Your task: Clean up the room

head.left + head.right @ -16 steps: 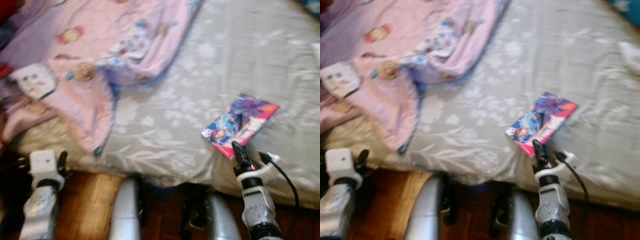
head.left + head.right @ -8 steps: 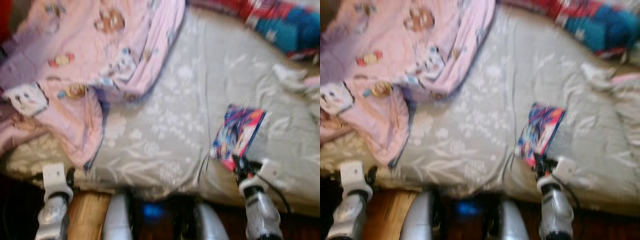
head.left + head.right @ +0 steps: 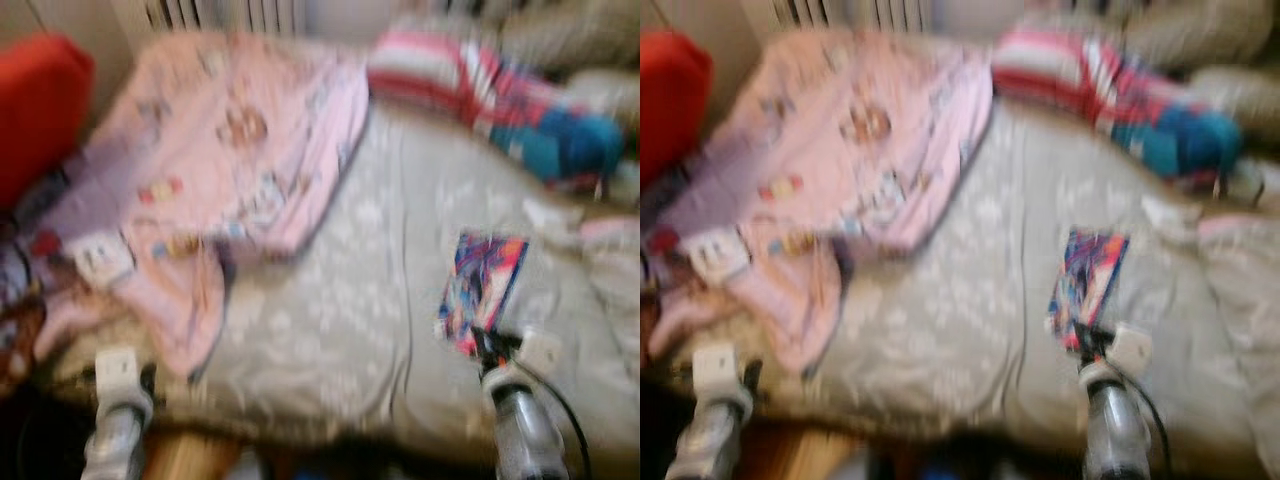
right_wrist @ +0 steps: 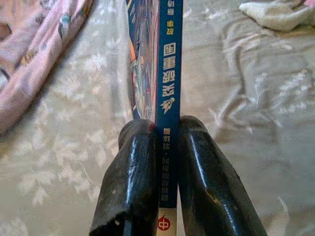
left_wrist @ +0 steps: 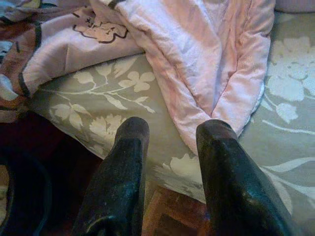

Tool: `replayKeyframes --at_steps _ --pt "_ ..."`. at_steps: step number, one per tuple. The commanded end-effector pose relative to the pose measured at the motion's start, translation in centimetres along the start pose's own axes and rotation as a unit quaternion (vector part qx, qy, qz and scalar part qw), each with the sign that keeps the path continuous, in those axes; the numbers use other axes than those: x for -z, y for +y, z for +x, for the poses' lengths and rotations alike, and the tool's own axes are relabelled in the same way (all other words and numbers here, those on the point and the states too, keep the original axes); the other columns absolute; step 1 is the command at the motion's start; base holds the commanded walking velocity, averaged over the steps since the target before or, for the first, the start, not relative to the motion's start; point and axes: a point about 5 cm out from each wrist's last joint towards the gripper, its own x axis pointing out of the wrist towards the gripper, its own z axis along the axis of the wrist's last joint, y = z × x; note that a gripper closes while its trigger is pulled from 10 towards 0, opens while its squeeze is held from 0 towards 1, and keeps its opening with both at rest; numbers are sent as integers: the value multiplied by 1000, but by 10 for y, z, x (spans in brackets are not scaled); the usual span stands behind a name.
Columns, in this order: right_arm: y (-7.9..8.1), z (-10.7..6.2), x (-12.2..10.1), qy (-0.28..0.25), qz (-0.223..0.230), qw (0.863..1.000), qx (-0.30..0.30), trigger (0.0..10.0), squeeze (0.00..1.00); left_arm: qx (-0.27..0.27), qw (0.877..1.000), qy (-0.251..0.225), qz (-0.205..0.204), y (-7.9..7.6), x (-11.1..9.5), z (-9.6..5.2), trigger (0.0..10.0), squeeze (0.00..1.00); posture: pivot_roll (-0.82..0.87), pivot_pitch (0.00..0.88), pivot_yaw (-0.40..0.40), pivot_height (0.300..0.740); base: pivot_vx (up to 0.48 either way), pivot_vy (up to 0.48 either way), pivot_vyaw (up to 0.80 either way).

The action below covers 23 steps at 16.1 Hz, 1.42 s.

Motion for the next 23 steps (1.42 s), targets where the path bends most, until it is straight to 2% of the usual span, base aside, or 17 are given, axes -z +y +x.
replayKeyframes --at_steps 1,2,4,6,7,9,12,14,16,23 --pt "-15 -8 10 21 25 999 41 10000 0 -11 998 58 3 4 25 -9 10000 0 128 40 -74 740 0 0 0" --pt "-23 -13 19 56 17 997 58 10000 0 -18 996 88 -2 3 38 -14 10000 0 123 26 -83 740 0 0 0" --pt "-26 -15 22 74 3 996 50 10000 0 -14 993 113 -7 -3 50 -20 10000 0 121 14 -90 740 0 0 0" --pt "-29 -16 22 88 -40 994 55 10000 0 -3 992 123 -8 -9 55 -23 10000 0 112 10 -91 740 0 0 0" --pt "-24 -16 25 94 -69 992 35 10000 0 1 992 125 -7 -12 55 -23 10000 0 119 9 -91 740 0 0 0" --pt "-16 -16 30 104 -76 991 19 10000 0 2 991 131 -10 -13 56 -22 10000 0 124 5 -84 740 0 0 0" --pt "-23 -22 38 132 -85 986 51 10000 0 8 989 148 1 -13 61 -25 10000 0 127 0 -72 740 0 0 0" --pt "-24 -23 40 132 -67 987 58 10000 0 20 988 153 21 -13 66 -28 10000 0 133 0 -62 740 0 0 0" --pt "-22 -22 39 125 -50 989 55 10000 0 -5 987 160 15 -2 69 -31 10000 0 136 0 -63 740 0 -480 -775" --pt "-24 -18 32 112 -58 990 59 10000 0 -2 987 162 15 -4 73 -34 10000 0 136 0 -77 740 0 -410 -113"
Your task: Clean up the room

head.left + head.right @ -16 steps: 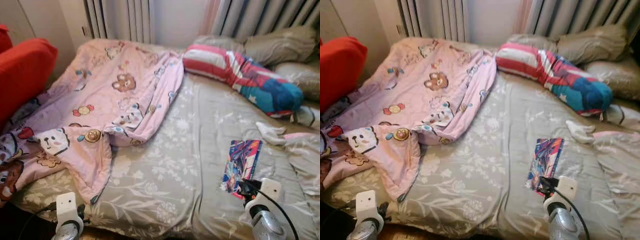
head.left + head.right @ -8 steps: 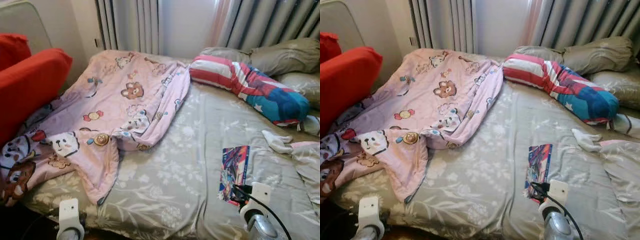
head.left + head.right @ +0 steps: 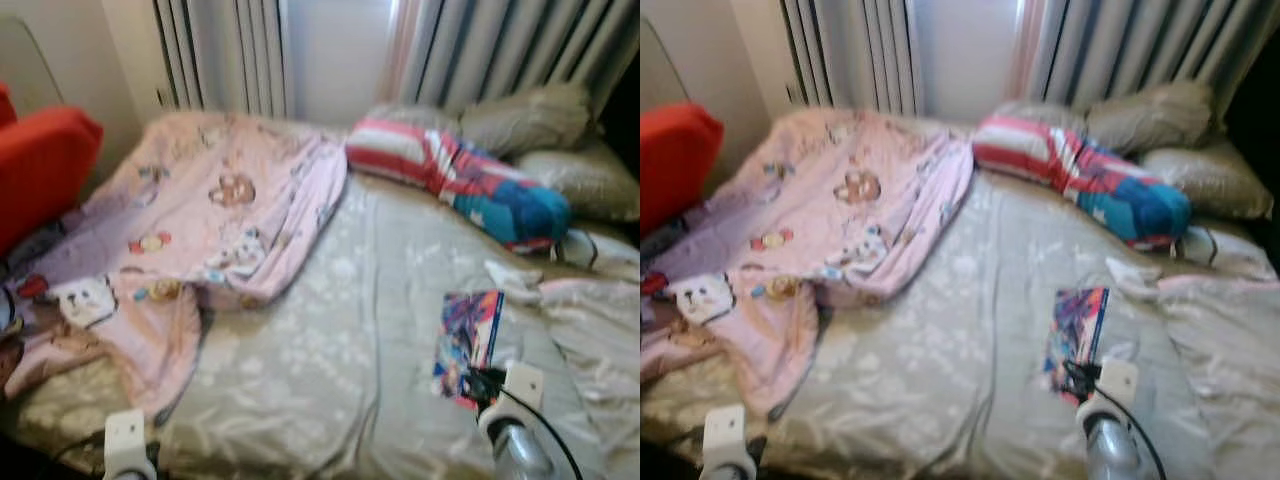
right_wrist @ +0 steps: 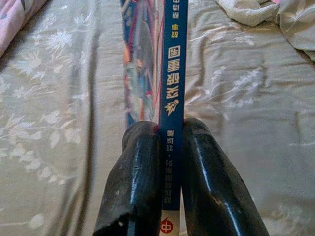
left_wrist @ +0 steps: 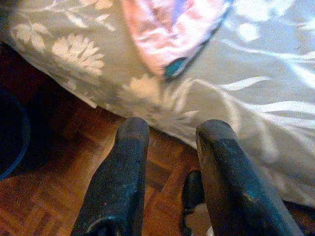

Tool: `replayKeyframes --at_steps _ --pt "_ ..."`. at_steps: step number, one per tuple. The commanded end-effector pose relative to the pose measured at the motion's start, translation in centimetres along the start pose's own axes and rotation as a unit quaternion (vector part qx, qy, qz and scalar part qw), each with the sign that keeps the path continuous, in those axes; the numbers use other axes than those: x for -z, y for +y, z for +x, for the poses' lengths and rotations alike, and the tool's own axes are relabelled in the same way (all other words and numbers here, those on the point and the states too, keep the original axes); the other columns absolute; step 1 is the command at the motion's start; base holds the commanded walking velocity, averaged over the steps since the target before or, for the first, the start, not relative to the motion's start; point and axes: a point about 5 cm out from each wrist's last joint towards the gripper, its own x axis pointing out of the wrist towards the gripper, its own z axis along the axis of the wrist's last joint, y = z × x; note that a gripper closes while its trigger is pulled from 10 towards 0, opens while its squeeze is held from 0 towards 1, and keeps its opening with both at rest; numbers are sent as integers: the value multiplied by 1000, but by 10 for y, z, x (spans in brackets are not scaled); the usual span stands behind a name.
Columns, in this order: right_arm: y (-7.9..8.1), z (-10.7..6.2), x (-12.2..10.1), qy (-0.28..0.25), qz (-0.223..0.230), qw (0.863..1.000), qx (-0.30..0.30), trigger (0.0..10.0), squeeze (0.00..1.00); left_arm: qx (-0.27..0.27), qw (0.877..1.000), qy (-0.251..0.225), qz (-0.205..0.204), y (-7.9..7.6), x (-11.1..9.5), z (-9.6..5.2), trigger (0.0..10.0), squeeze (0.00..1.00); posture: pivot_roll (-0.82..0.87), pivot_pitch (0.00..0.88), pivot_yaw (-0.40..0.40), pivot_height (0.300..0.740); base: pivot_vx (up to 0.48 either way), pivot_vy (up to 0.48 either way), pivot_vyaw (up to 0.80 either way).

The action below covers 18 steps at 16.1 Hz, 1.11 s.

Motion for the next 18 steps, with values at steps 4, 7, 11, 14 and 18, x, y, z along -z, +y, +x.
replayKeyframes --at_steps 4,7,11,14,18 --pt "-6 1 -9 -20 9 1000 13 10000 0 7 1000 6 -4 -6 4 -1 10000 0 139 0 -78 740 0 -375 0" --pt "-4 2 -9 -21 18 1000 12 10000 0 1 1000 9 -5 -3 6 -2 10000 0 137 1 -75 740 0 -107 -775" --pt "-2 2 -9 -22 16 1000 12 10000 0 2 1000 7 -1 -3 4 -1 10000 0 134 13 -69 740 0 0 0" --pt "0 3 -10 -19 13 1000 7 10000 0 7 1000 3 4 -6 2 0 10000 0 134 25 -68 740 0 0 0" --pt "1 5 -13 -20 15 1000 3 10000 0 14 1000 1 2 -9 2 -1 10000 0 132 36 -65 740 0 0 0"
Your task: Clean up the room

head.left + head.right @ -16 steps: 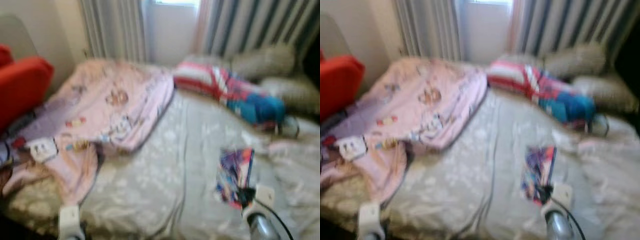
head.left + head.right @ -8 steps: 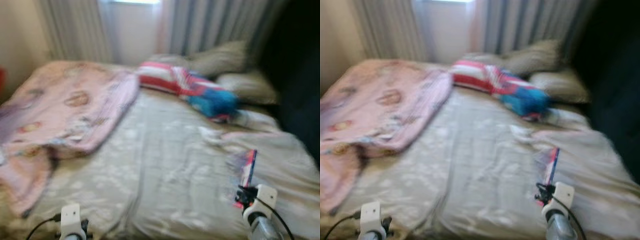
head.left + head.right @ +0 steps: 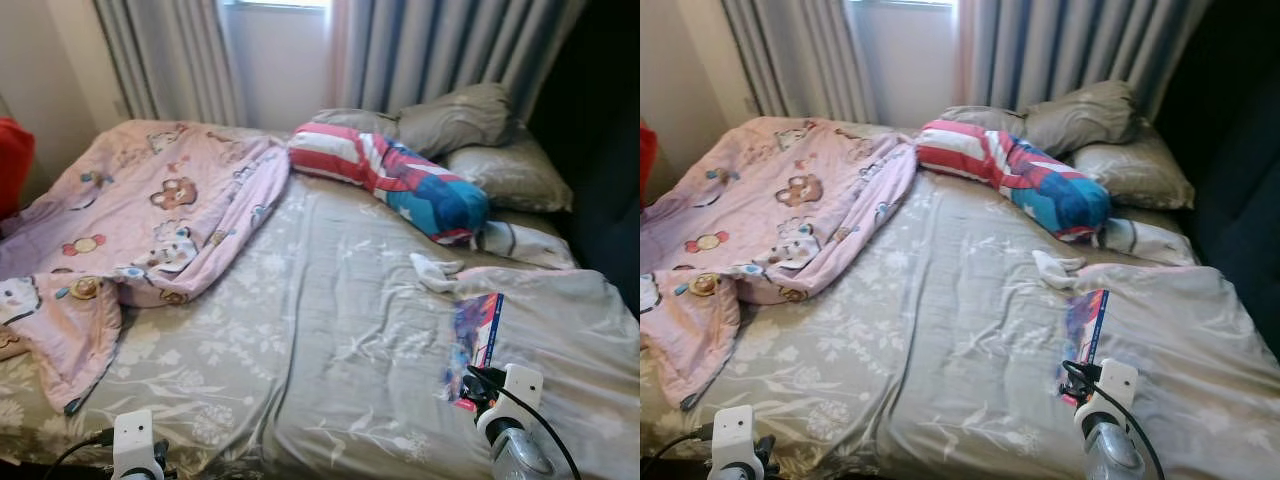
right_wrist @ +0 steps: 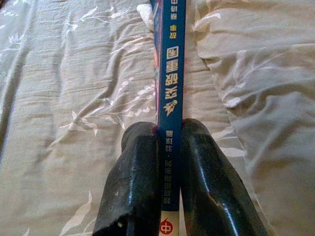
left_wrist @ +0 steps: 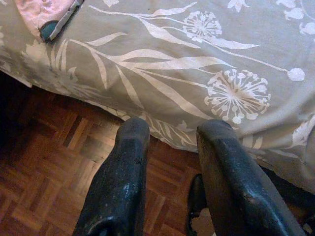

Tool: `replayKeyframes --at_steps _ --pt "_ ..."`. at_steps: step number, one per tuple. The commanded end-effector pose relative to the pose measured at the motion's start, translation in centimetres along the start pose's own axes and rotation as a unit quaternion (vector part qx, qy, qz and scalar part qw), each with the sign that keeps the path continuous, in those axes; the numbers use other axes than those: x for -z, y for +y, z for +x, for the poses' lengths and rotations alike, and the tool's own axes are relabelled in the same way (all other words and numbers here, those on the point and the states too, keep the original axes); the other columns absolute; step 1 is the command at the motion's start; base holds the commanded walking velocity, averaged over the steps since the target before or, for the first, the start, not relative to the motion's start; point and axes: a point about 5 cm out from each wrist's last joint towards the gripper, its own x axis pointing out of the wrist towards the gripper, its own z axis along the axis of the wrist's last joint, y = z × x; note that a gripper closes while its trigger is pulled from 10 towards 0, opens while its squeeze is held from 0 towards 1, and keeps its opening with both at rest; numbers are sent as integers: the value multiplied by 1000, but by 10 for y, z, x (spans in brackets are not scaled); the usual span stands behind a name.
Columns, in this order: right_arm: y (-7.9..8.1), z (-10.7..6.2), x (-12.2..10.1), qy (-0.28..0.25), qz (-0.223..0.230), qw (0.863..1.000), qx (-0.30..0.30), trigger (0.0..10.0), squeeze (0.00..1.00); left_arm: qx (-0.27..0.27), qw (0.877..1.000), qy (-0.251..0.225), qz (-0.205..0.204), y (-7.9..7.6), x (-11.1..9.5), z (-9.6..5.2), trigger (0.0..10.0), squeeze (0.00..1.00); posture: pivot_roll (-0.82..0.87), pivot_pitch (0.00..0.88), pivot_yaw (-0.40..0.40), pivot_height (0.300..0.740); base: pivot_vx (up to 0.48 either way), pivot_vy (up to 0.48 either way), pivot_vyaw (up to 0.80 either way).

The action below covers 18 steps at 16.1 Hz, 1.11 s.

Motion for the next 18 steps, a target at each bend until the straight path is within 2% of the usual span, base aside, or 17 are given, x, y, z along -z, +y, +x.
replayKeyframes --at_steps 1,10,15,18 --pt "-1 4 -15 -24 0 1000 2 10000 0 7 1000 -3 1 -4 0 0 10000 0 132 42 -65 740 0 0 0" --pt "4 4 -11 -17 -7 1000 -5 10000 0 9 1000 2 6 -4 3 -1 10000 0 137 69 -61 740 0 0 0" --pt "1 4 -12 -19 -6 1000 1 10000 0 7 1000 0 12 -1 3 -1 10000 0 137 77 -55 740 0 0 0" --pt "0 4 -12 -20 -6 1000 3 10000 0 8 1000 -2 12 -1 2 -1 10000 0 134 79 -51 740 0 -266 0"
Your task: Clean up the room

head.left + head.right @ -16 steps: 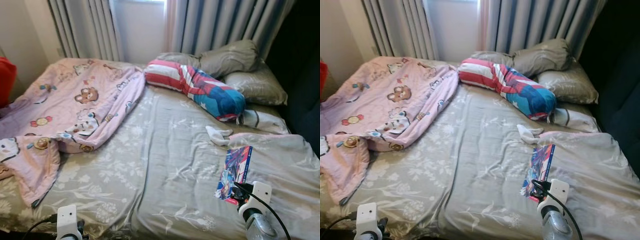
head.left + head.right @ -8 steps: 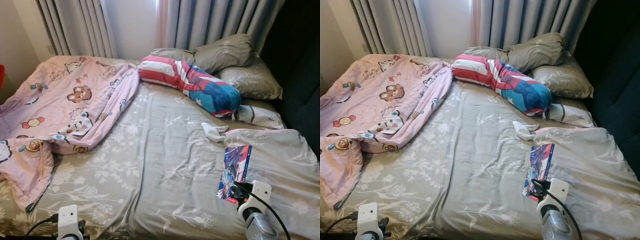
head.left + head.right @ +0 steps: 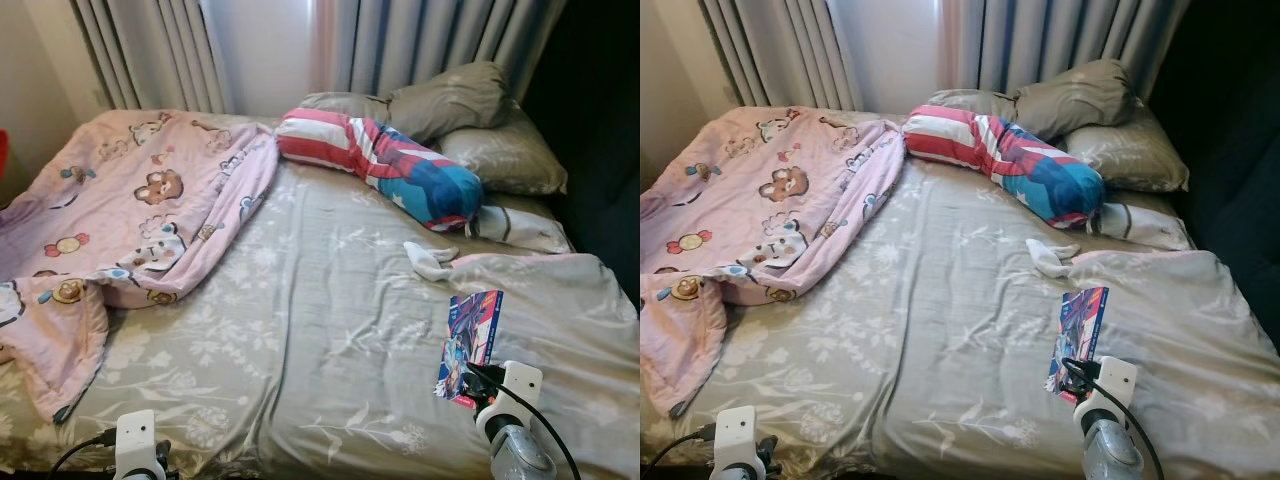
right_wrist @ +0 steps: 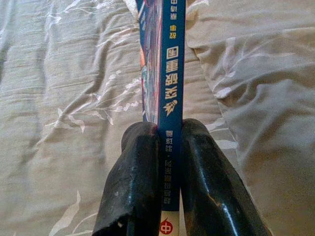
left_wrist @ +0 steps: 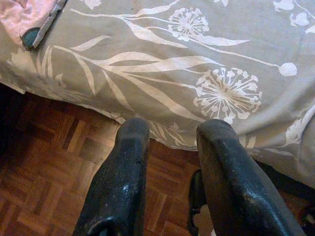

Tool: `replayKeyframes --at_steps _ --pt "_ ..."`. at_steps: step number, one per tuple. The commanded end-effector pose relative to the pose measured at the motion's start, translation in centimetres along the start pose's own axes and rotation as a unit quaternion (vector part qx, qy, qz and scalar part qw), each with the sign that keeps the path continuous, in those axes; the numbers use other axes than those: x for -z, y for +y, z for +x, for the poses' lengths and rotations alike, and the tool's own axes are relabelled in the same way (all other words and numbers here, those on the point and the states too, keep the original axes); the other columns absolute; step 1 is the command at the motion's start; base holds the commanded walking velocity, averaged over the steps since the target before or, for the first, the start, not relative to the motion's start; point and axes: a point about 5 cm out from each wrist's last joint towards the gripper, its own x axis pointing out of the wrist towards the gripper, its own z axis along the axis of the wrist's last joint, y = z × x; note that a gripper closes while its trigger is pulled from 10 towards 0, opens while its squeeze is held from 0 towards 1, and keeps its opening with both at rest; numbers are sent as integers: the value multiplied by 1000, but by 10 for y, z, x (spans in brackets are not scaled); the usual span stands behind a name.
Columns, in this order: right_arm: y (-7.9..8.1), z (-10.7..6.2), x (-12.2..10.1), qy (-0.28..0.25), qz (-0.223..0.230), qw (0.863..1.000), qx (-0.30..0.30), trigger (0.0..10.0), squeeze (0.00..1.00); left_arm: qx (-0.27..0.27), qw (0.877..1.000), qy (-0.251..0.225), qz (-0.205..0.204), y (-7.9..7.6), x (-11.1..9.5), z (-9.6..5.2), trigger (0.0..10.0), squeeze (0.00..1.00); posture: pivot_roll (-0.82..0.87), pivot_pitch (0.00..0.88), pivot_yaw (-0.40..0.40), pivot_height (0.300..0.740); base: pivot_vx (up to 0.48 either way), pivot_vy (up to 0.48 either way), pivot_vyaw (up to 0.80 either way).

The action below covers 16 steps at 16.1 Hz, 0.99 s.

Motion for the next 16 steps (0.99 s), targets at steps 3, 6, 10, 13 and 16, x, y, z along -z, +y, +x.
replayKeyframes --at_steps 3,6,10,13,16 --pt "-2 3 -11 -19 -3 1000 3 10000 0 5 1000 -5 9 0 0 0 10000 0 135 80 -50 740 0 0 0" --pt "-1 3 -11 -18 -5 1000 1 10000 0 4 1000 -4 10 1 0 0 10000 0 140 82 -56 740 0 0 0" --pt "-1 3 -11 -18 -5 1000 -1 10000 0 7 1000 -3 11 -1 2 -1 10000 0 140 80 -58 740 0 -315 0" --pt "-1 4 -13 -21 -7 1000 -2 10000 0 7 1000 -4 7 -3 1 -1 10000 0 135 76 -64 740 0 0 0" --pt "-2 4 -14 -22 -9 1000 -2 10000 0 7 1000 -6 5 -3 0 -1 10000 0 137 77 -66 740 0 0 0"
